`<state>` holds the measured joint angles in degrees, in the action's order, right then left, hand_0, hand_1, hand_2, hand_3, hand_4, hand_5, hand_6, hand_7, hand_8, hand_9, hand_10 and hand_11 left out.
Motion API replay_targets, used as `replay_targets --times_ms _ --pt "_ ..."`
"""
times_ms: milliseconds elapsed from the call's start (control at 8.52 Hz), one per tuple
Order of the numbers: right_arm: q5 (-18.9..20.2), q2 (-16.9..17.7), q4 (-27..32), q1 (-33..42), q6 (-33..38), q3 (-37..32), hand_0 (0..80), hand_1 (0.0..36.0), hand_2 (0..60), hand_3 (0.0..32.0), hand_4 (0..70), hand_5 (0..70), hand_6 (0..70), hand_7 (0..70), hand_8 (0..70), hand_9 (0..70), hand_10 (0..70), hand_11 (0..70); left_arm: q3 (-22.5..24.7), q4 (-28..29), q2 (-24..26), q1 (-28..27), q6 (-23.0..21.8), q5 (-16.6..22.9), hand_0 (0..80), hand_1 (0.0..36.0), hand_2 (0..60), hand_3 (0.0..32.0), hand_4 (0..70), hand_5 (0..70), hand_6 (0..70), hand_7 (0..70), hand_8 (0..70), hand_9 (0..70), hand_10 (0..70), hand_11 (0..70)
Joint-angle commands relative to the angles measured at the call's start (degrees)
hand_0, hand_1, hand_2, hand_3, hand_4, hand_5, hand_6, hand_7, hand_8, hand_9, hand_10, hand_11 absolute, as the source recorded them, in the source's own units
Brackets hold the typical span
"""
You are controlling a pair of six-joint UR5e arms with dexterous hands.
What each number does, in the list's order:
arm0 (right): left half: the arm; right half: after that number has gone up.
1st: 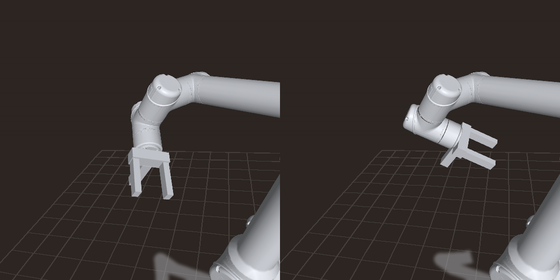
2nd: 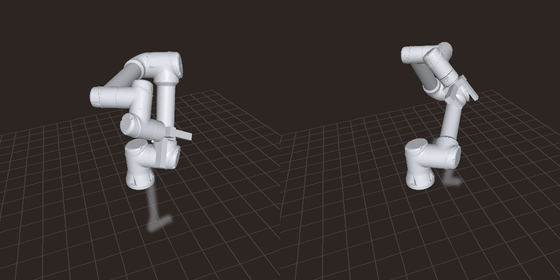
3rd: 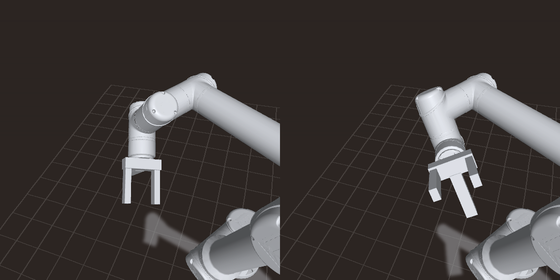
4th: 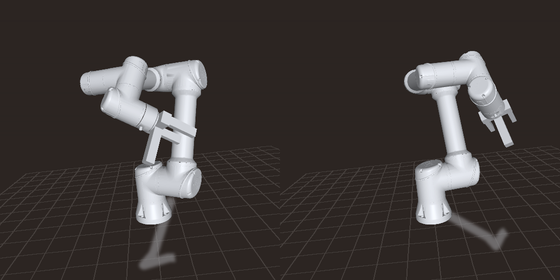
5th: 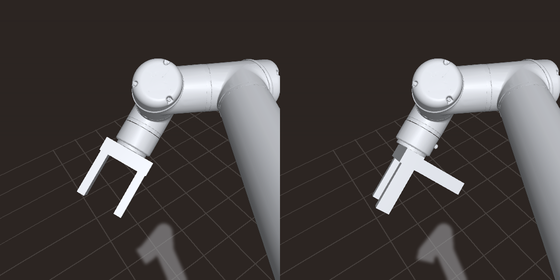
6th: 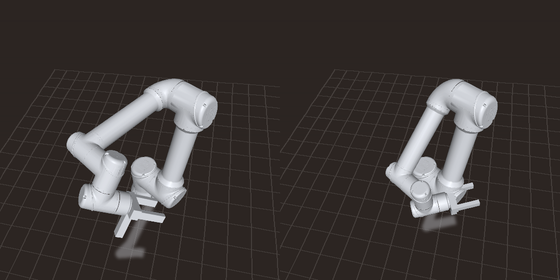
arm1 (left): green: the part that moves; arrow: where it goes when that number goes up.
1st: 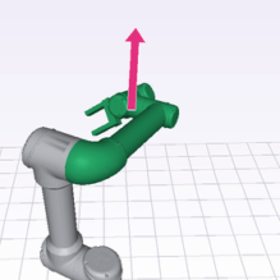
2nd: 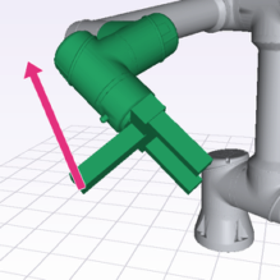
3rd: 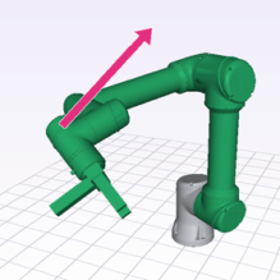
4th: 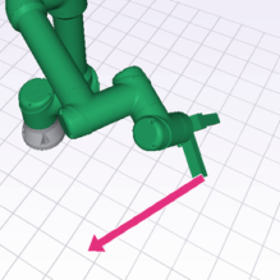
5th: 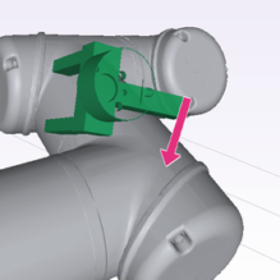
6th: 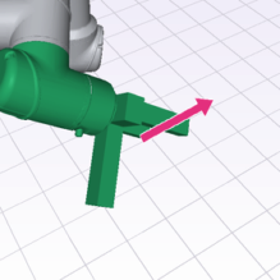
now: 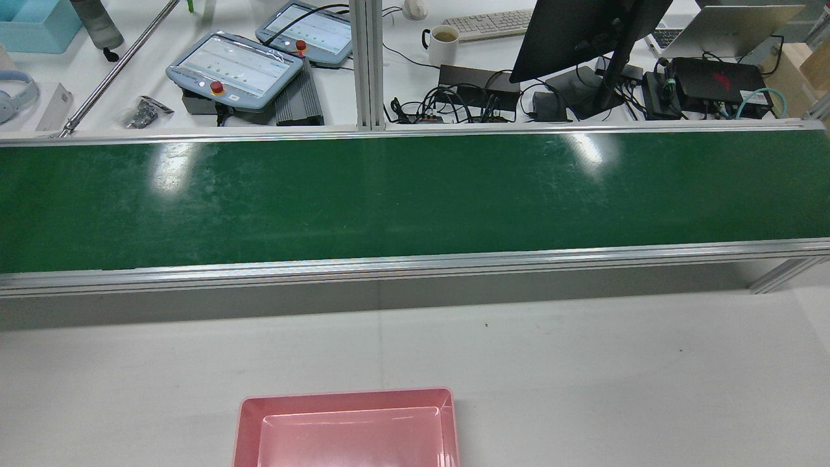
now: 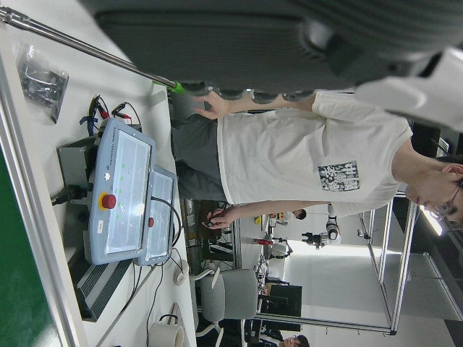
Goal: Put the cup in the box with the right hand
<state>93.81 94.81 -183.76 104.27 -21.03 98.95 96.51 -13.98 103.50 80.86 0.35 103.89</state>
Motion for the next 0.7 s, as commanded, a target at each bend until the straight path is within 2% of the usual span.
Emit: replay_targets --times_ms 0,117,235,469,587 --pt "0.1 0.2 -0.9 -2.8 0.0 1.3 47.0 0.0 0.0 0.0 66.9 0.9 13.4 62.9 12.6 25.9 1.4 1.7 0.0 0.0 0.0 0.0 0.0 0.0 0.0 0.0 0.0 0.0 0.0 0.0 0.0 0.0 0.0 0.0 0.0 0.0" --pt "-0.3 0.2 -0.9 -6.1 0.0 2.0 46.9 0.0 0.0 0.0 69.6 0.7 14.0 66.5 12.4 26.6 2.4 3.0 0.0 0.0 0.0 0.0 0.0 0.0 0.0 0.0 0.0 0.0 0.0 0.0 0.0 0.0 0.0 0.0 0.0 0.0" --pt "-0.8 0.1 -1.0 -9.7 0.1 2.5 47.8 0.0 0.0 0.0 67.2 1.0 13.4 63.1 10.4 23.8 3.4 4.7 0.0 0.0 0.0 0.0 0.0 0.0 0.0 0.0 0.0 0.0 0.0 0.0 0.0 0.0 0.0 0.0 0.0 0.0" --pt "-11.4 -0.2 -0.7 -20.7 3.4 4.9 47.1 0.0 0.0 0.0 66.7 0.8 13.6 64.5 10.5 23.7 3.2 4.3 0.0 -0.1 0.0 0.0 0.0 0.0 0.0 0.0 0.0 0.0 0.0 0.0 0.0 0.0 0.0 0.0 0.0 0.0" --pt "-15.7 -0.3 -1.9 -24.9 3.4 8.9 46.5 0.0 0.0 0.0 60.5 0.8 12.8 60.4 10.3 22.8 3.5 4.8 0.1 -0.2 0.1 0.0 0.0 0.0 0.0 0.0 0.0 0.0 0.0 0.0 0.0 0.0 0.0 0.0 0.0 0.0"
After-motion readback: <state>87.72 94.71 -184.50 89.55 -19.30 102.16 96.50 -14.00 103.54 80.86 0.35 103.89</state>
